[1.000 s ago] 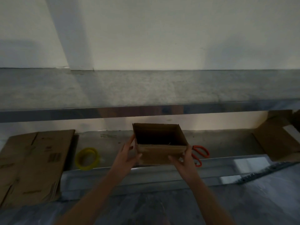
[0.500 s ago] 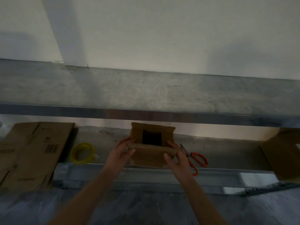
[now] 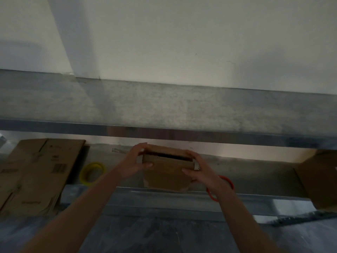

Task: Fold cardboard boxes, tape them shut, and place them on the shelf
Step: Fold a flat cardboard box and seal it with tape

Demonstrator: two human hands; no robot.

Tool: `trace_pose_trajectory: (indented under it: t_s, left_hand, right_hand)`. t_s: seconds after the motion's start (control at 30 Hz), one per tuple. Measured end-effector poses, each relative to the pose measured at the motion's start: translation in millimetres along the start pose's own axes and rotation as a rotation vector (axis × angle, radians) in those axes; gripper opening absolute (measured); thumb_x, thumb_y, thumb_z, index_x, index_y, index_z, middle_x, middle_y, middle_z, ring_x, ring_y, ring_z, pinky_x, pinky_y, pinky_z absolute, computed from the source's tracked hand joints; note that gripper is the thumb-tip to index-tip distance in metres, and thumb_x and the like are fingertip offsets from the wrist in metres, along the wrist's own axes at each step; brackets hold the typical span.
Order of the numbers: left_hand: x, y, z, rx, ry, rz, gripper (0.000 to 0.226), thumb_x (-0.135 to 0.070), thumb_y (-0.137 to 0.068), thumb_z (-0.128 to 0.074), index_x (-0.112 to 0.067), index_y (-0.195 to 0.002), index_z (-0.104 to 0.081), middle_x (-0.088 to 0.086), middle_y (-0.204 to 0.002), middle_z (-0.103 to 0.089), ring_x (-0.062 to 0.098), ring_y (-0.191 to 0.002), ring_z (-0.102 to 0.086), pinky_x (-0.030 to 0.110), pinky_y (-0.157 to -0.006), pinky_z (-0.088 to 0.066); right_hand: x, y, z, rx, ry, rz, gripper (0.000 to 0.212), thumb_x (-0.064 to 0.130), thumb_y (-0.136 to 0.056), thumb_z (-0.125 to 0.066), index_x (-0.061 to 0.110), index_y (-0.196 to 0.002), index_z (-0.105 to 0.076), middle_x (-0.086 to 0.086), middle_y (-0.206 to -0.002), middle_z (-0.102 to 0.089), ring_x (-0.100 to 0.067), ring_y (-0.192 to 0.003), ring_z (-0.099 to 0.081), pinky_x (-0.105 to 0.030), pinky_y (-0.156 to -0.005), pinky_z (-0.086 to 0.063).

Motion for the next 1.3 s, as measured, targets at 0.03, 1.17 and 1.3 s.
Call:
trace_pose_trajectory:
  t_s: [0.03,1.17,1.3]
  left_hand:
    - [6,3,-1,-0.01,-0.013,-0.017,0.05,-0.017,-0.078,-0.077,-0.031,-0.12,-0.053,-0.012,-0.137,-0.038,0.01,-0.123,-0.045,0.038,-0.105,-0.043]
    - [41,31,-10,-0.052,-0.982,-0.177,0.078,-0.068,-0.089,-0.003,-0.023,-0.153,-0.017,-0.001,-0.16,-0.014,0.02,-0.148,-0.007,0.037,-0.12,-0.004]
    - [40,41,-2,-0.022,-1.039,-0.202,0.078,-0.066,-0.09,0.001,-0.022,-0.154,-0.008,0.0,-0.162,-0.007,0.021,-0.148,0.0,0.039,-0.12,-0.001]
  right_hand:
    - [-3,1,-2,-0.009,-0.002,0.0,0.073,0.057,-0.067,-0.08,0.063,-0.129,-0.044,0.012,-0.146,-0.038,-0.022,-0.129,-0.048,-0.048,-0.09,-0.057]
    - [-10,8,-54,-0.284,1.009,0.25,0.063,0.06,-0.095,-0.024,0.029,-0.149,-0.033,-0.006,-0.161,-0.023,-0.031,-0.151,-0.009,-0.054,-0.121,-0.009]
    - [13,10,-82,-0.309,1.119,0.389,0.056,0.05,-0.097,-0.028,0.023,-0.142,-0.046,-0.009,-0.158,-0.029,-0.032,-0.15,-0.012,-0.057,-0.12,-0.012]
Point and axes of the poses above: each hand's wrist, its own y-axis away from the middle knuckle, its own z-axis out of the back of the hand, x = y × z, the point moved 1 cm from there along -y, towards the middle knuckle
